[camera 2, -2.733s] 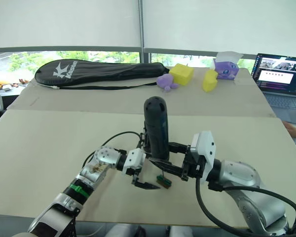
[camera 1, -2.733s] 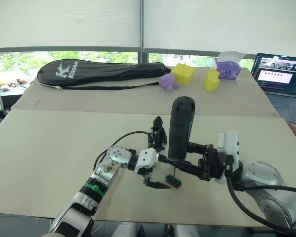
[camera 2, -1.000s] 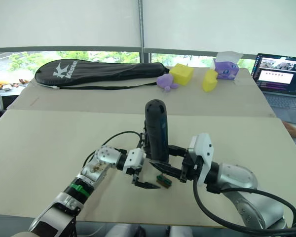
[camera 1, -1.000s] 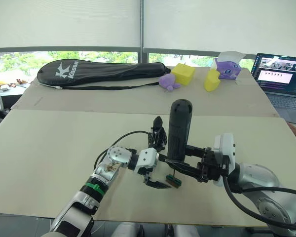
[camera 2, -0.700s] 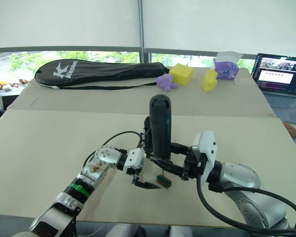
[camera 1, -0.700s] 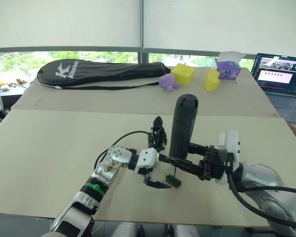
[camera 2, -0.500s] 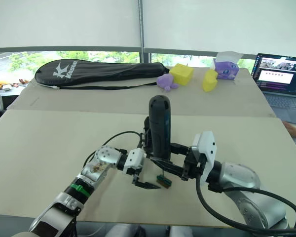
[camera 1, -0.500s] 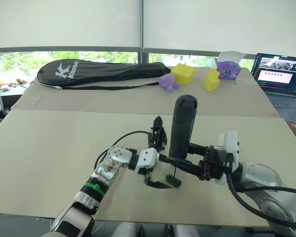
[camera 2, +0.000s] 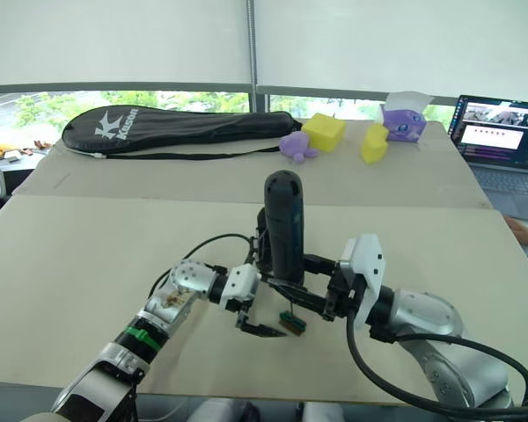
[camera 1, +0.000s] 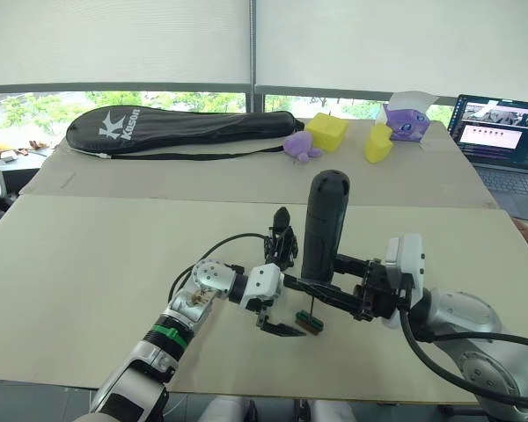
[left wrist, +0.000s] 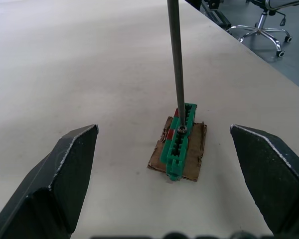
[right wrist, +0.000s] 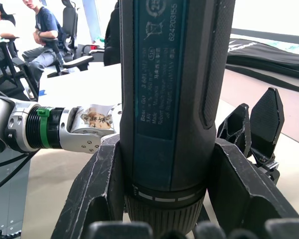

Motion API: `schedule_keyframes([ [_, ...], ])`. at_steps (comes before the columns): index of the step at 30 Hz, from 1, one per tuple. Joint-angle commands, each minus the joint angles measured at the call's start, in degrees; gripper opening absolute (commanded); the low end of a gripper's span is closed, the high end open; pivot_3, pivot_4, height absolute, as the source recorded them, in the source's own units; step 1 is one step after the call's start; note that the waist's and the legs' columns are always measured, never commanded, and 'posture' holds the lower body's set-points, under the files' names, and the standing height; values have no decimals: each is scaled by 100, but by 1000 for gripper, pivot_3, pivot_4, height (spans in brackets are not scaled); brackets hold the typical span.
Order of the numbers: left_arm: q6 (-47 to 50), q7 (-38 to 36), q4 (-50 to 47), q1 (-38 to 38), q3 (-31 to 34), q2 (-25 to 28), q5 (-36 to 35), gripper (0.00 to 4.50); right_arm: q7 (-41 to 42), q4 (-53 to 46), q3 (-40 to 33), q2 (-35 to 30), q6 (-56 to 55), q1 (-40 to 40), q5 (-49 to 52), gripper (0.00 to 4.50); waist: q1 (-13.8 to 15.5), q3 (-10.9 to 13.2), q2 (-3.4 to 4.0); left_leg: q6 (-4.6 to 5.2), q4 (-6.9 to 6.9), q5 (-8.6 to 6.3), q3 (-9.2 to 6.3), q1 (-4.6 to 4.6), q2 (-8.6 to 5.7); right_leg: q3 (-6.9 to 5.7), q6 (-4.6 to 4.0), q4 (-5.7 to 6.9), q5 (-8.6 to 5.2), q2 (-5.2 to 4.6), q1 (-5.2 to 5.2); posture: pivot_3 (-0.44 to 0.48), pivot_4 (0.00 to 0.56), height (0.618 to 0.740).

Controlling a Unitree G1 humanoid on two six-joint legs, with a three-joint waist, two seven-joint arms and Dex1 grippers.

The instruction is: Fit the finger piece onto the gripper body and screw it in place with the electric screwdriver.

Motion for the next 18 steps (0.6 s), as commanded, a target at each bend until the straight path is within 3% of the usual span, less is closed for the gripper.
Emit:
schedule_keyframes([
  [1,-25,-5,-106,-48,8,-25,-36,4500,47,-210,-50,71,-230,-82,27,1912,0,0,0,0,0,0,0,0,0,0,0,0,0,0,0,0,150,737],
  [18,-40,-7,-116,-38,14,-4,-33,4500,113,-218,-68,87,-208,-59,-53,1912,-1,0,0,0,0,0,0,0,0,0,0,0,0,1,0,0,150,737],
])
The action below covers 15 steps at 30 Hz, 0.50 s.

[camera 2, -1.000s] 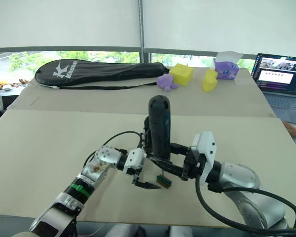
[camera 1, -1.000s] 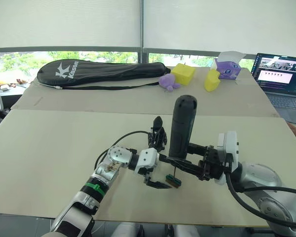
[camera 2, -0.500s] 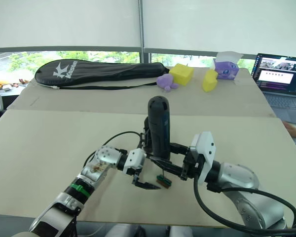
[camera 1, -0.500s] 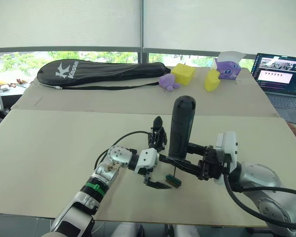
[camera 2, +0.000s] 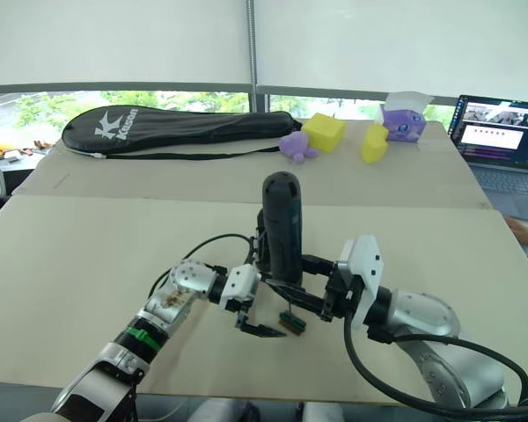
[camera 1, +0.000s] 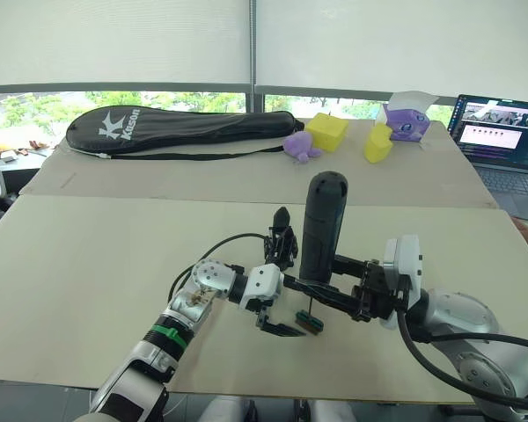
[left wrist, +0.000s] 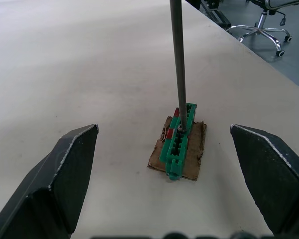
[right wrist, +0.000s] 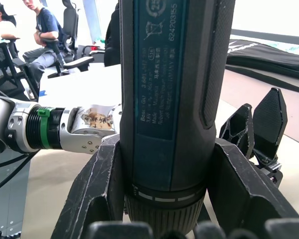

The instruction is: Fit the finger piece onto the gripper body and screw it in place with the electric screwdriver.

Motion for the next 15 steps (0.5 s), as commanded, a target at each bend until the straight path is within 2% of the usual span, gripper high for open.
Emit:
schedule_keyframes([
  [1,-41,-3,-118,-38,14,-12,-33,4500,45,-220,-105,0,-205,-59,37,1912,0,0,0,0,0,0,0,0,0,0,0,0,0,0,0,0,150,737],
  [15,-41,-18,-107,-40,13,-11,-39,4500,2,-232,-153,-1,-164,-90,72,1912,0,0,0,0,0,0,0,0,0,0,0,0,0,0,0,0,150,737],
])
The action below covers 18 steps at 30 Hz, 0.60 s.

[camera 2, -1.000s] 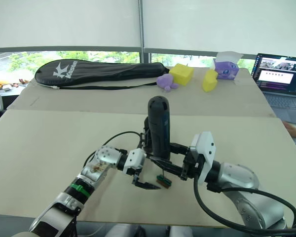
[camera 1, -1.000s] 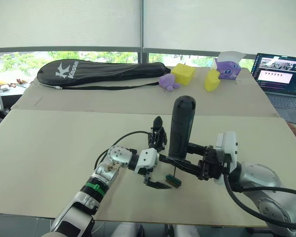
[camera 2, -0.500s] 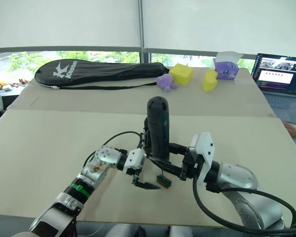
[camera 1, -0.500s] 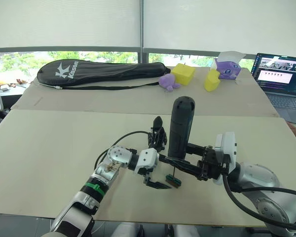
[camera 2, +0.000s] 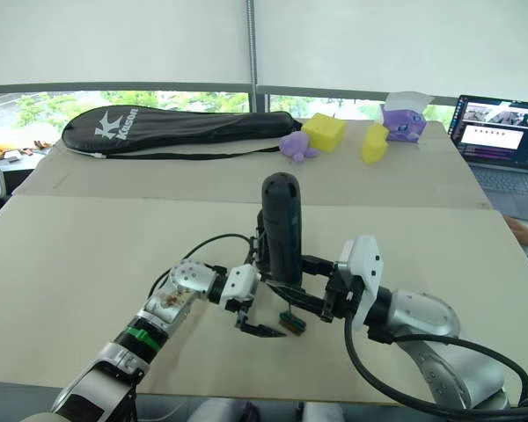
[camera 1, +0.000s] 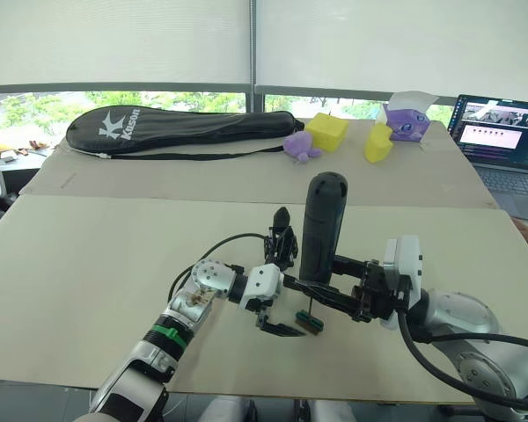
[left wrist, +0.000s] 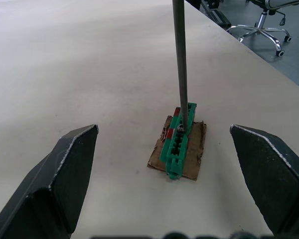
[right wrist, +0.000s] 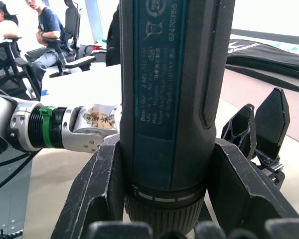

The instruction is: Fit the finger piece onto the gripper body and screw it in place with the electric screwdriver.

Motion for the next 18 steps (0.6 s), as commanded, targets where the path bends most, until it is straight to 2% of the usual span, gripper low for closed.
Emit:
schedule_keyframes([
  [1,-40,-13,-105,-42,14,-15,-39,4500,-10,-231,-150,-3,-158,-89,78,1912,0,0,0,0,0,0,0,0,0,0,0,0,0,0,0,0,150,737],
  [18,-62,-3,-58,-61,17,-33,-29,4500,22,-201,-198,-49,-145,-96,98,1912,0,0,0,0,0,0,0,0,0,0,0,0,0,0,0,0,150,737],
])
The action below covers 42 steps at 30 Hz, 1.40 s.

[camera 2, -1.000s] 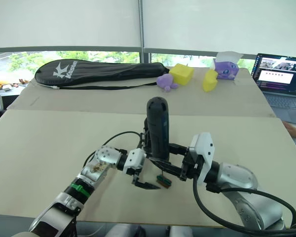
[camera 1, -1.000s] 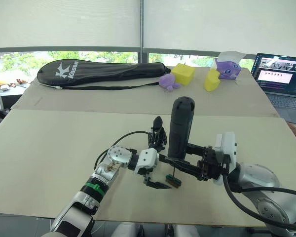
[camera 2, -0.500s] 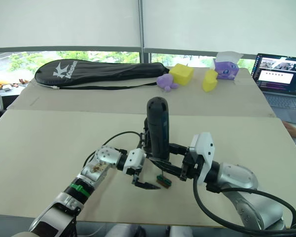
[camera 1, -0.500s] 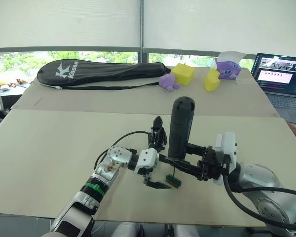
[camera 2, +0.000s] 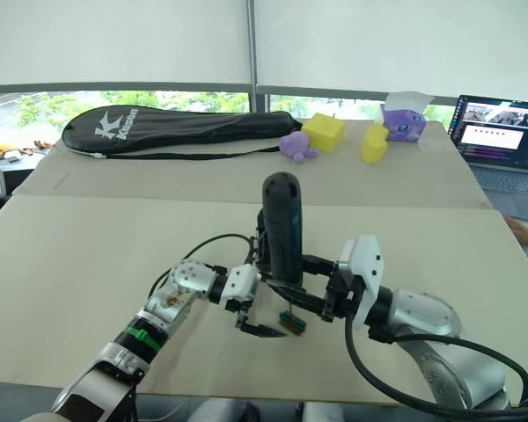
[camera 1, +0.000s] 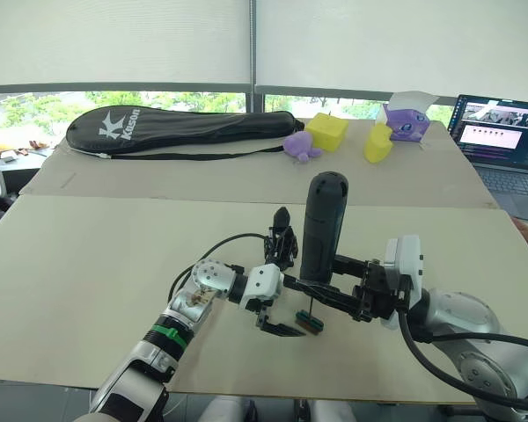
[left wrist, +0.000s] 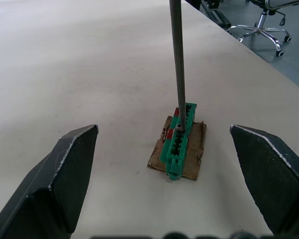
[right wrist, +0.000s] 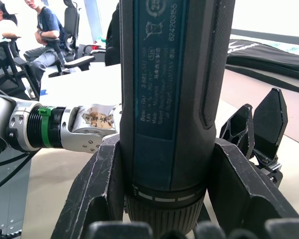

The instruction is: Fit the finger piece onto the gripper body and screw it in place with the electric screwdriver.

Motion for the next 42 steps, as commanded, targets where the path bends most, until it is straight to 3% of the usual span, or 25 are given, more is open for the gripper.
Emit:
schedule_keyframes([
  [1,-61,-3,-59,-61,18,-26,-29,4500,20,-208,-173,-27,-151,-79,89,1912,0,0,0,0,0,0,0,0,0,0,0,0,0,0,0,0,150,737],
  [42,-100,-2,-24,-103,29,-24,-15,4500,14,-195,-23,84,-204,-22,11,1912,0,0,0,0,0,0,0,0,0,0,0,0,0,0,0,0,150,737],
])
